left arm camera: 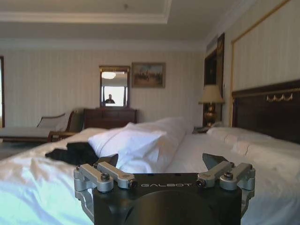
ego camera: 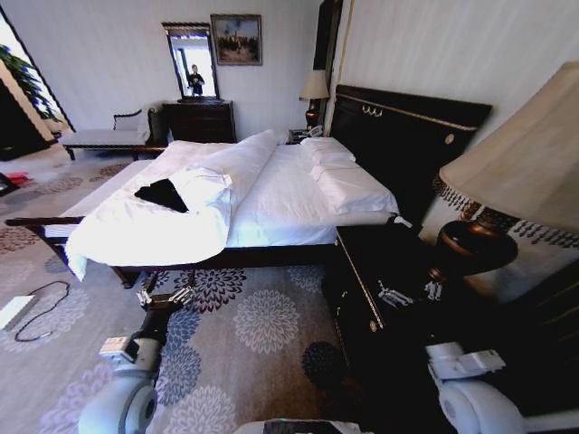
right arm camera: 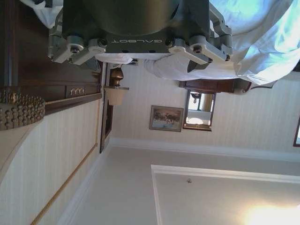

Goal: Fold the clothes on the bed.

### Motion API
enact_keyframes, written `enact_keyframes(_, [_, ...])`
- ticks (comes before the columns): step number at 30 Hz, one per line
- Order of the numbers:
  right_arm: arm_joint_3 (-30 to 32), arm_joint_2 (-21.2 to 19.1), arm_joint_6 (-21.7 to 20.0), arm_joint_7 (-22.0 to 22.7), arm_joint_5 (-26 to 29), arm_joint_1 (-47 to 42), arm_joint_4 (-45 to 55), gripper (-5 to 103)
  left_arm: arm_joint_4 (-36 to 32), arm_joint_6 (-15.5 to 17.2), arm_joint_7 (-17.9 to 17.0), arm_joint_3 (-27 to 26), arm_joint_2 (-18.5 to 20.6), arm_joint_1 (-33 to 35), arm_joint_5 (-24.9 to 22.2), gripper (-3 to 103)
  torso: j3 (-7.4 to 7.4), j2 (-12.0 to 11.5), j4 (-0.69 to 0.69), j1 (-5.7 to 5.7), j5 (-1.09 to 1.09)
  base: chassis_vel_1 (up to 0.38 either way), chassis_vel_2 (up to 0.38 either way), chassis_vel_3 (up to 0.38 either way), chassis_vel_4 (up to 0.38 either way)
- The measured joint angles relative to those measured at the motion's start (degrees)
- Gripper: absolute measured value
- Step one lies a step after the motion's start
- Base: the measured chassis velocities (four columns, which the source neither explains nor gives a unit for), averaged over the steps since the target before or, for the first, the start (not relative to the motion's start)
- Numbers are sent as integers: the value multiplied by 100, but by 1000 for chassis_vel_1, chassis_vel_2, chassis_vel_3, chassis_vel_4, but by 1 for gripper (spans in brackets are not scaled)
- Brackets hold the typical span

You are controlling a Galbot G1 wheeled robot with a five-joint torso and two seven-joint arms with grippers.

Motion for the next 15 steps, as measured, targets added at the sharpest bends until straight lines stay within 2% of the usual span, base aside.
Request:
enact_keyframes(4, [32,-80,-73,154,-52,8,-7,100,-70,-277,-15,0,-49,35,-17,100,0,0,0,0,0,0,0,0,0])
enact_keyframes(7, [11,-105,10,295,-37,42,-80,100,-56,-324,-57,0,-68,44,-64,100,0,0,1,0,1,0,0,0,0])
enact_keyframes(9, [-42,-112,216,351,45,60,-165,100,11,-328,-97,1,-75,35,-27,100,0,0,1,0,0,0,0,0,0])
enact_keyframes(15, [-50,-105,377,268,3,93,-248,100,66,-304,-165,27,-127,43,65,100,0,0,0,0,0,0,0,0,0])
